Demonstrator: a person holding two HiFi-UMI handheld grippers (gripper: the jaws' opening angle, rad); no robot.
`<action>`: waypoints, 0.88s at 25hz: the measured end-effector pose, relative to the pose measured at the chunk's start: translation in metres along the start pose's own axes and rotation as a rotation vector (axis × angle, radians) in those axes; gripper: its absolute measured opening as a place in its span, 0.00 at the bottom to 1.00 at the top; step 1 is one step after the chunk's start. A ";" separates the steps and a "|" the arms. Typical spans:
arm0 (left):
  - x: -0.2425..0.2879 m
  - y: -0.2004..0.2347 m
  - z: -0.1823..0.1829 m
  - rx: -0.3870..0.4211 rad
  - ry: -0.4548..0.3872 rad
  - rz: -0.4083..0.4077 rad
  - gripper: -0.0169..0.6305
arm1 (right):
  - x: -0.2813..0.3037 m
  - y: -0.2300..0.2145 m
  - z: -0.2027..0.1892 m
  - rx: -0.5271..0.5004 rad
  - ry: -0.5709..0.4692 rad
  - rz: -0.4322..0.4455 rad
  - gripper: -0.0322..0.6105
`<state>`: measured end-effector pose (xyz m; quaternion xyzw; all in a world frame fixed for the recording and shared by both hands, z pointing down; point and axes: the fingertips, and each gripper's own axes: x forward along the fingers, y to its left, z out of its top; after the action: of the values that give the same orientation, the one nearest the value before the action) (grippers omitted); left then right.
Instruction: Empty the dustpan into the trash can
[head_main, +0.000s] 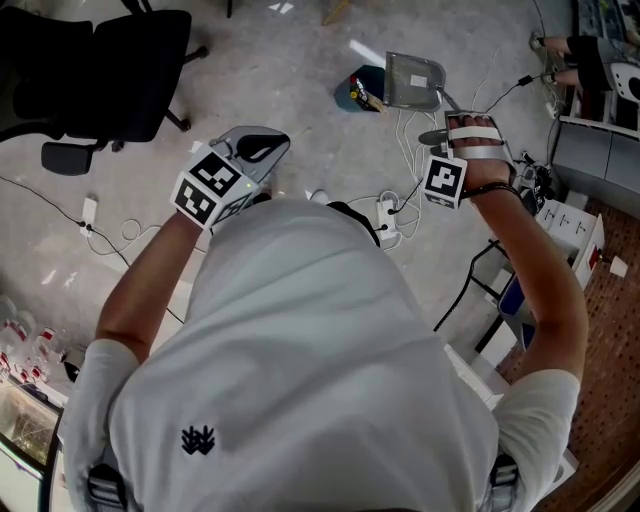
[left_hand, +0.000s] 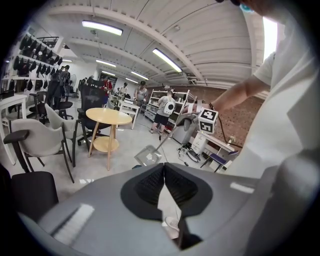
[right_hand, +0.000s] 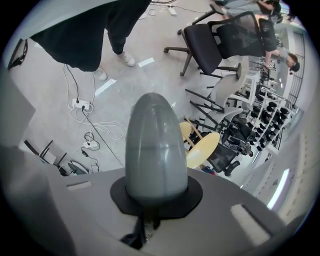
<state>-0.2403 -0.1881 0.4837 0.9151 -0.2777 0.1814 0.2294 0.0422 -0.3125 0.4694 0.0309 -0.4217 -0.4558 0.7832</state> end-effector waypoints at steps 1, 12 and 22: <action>0.001 0.000 0.000 0.001 0.003 -0.002 0.11 | -0.001 0.001 -0.005 0.017 0.004 0.004 0.05; 0.021 -0.010 0.009 0.035 0.035 -0.018 0.11 | -0.008 0.037 -0.072 0.275 0.066 0.075 0.05; 0.060 -0.049 0.034 0.071 0.055 -0.019 0.11 | -0.014 0.117 -0.149 0.597 0.112 0.159 0.05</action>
<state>-0.1569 -0.1950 0.4672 0.9198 -0.2561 0.2141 0.2062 0.2217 -0.2840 0.4153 0.2515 -0.4944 -0.2468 0.7946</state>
